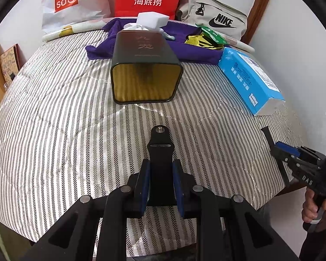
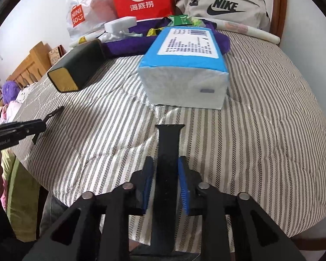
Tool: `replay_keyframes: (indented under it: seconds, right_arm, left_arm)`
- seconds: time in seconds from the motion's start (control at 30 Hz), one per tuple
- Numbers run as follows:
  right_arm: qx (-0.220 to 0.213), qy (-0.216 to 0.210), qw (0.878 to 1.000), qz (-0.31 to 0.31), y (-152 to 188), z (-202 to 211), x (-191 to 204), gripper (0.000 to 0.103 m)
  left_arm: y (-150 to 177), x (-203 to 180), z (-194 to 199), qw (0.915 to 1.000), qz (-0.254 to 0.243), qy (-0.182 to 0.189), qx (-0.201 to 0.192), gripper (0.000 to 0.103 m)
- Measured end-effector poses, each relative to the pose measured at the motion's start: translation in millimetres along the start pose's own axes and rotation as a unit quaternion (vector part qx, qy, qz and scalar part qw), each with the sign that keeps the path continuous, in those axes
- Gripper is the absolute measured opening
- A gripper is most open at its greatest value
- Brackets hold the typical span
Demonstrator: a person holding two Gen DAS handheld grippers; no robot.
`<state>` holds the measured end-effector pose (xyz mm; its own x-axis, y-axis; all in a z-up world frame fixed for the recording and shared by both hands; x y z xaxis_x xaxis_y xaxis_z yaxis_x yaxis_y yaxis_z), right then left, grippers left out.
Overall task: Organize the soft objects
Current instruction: 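Carry the strap piece with the left tool while the right tool carries its strap piece toward the towel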
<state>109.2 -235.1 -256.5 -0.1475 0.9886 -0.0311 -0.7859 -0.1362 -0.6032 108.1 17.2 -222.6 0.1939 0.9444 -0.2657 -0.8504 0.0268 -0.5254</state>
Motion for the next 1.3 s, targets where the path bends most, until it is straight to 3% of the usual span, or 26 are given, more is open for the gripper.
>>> replay_keyframes:
  seconds: [0.13,0.2,0.43,0.73,1.0,1.3]
  right_arm:
    - [-0.016,0.018,1.000,0.018,1,0,7,0.030]
    - [-0.021,0.021,0.999,0.016,-1,-1,3,0.021]
    - [-0.007,-0.004,1.000,0.002,-7,3,-1,0.020]
    - [-0.030,-0.004,0.999,0.012,-23,34,3,0.020]
    - [-0.054,-0.013,0.998,0.018,-40,59,5,0.020]
    - [-0.077,-0.028,0.996,0.034,-81,72,1,0.020]
  left_arm:
    - [2,1,-3,1.0000,0.006,0.004,0.002,0.020]
    - [1,1,-4,1.0000,0.006,0.005,0.001,0.020]
    - [-3,2,-2,0.9999,0.010,0.012,0.001,0.020]
    - [-15,-1,16,0.9997,0.007,0.016,-0.015,0.020]
    - [-36,-8,39,0.9991,0.002,0.017,-0.038,0.020]
    - [-69,-17,57,0.9980,-0.014,0.018,-0.060,0.020]
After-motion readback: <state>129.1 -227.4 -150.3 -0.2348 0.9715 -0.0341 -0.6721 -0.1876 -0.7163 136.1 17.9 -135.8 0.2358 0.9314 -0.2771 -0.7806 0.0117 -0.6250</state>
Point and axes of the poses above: each gripper's, at about its wrist camera, not at the fingertips, and z roughly against the way its jaws point, x to its left, y to its underside, the point moved 5 cm from there along -z, roughly the way its jaws point, and after that the axes turned 7 degrees about y, right-handed, at the moved point
